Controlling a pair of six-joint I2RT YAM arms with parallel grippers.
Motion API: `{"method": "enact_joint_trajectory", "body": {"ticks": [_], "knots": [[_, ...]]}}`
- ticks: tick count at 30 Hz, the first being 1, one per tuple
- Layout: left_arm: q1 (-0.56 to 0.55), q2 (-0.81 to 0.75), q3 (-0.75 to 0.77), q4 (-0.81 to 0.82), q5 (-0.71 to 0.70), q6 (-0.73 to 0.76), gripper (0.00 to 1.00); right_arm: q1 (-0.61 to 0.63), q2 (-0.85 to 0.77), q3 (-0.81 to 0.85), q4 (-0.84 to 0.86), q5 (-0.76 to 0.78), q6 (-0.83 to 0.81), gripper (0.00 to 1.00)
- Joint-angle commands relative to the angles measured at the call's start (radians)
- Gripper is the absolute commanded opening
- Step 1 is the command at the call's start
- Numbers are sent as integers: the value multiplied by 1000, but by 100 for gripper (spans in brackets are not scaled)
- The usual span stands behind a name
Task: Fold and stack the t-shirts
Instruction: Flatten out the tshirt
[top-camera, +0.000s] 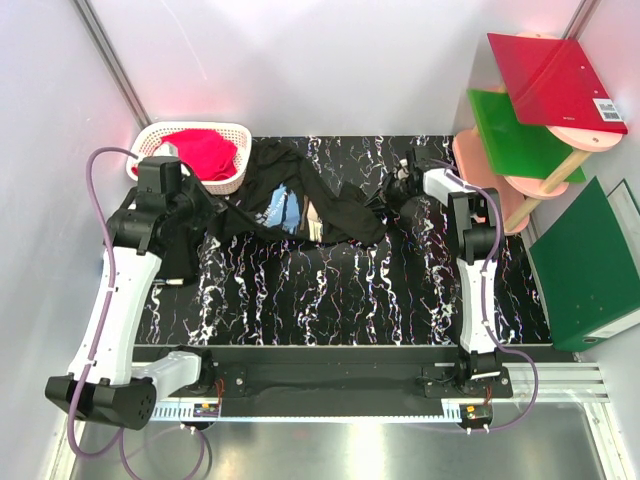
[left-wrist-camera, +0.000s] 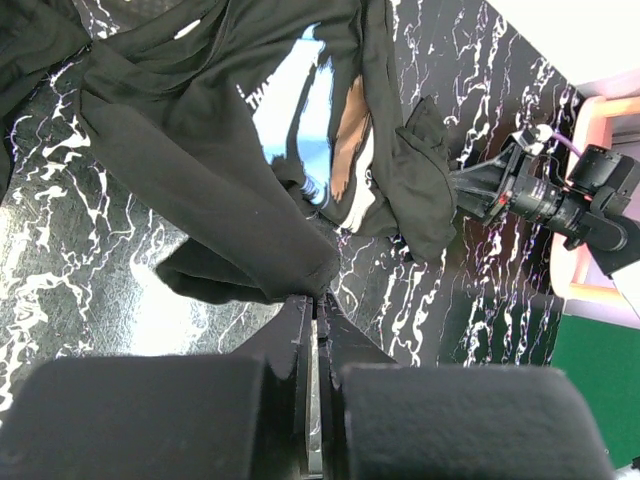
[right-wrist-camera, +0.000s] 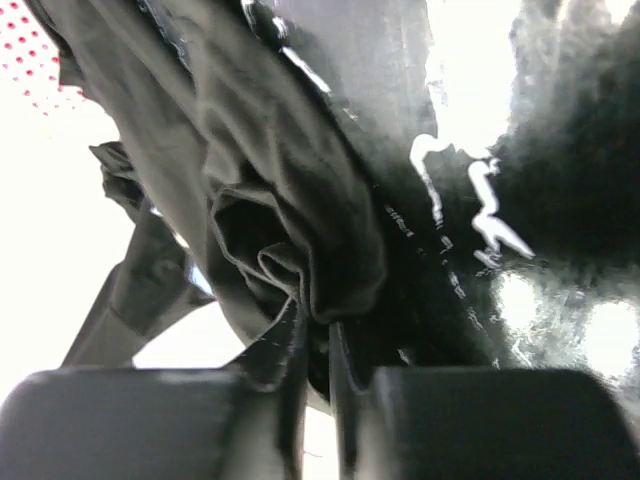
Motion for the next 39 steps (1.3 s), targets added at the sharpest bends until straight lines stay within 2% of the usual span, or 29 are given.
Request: {"method": "enact_joint_trajectory", "body": {"ticks": [1,7,11,12,13,16,20,24,30,36,39], "knots": [[4,14,7,26,25,9,0,-19,-24,94,-42,-56,-36,2],[13,23,-25,12,-3,10,0,-35,-92,165,-84,28,-59,0],[19,28,-19,-14,-26,33,0,-74,-130,206,-94,204,-55,1],[22,28,-18,-18,-25,42,0,-84,-126,234,-114,235,-65,9],[24,29,-18,-18,-23,46,0,-85,-115,263,-142,262,-85,31],[26,40,-18,-20,-5,52,0,-77,-76,364,-255,335,-185,69],[26,61,-25,-18,9,42,0,-77,-167,270,-259,365,-234,88],[26,80,-30,-12,21,44,0,-78,-210,100,-219,367,-249,88],[26,107,-21,-8,31,59,0,-77,-204,-39,-194,385,-263,87],[26,116,-16,-5,34,53,0,-72,-144,-36,-179,390,-269,87],[26,118,-11,-3,32,55,0,-69,-98,-2,-174,364,-269,82]]}}
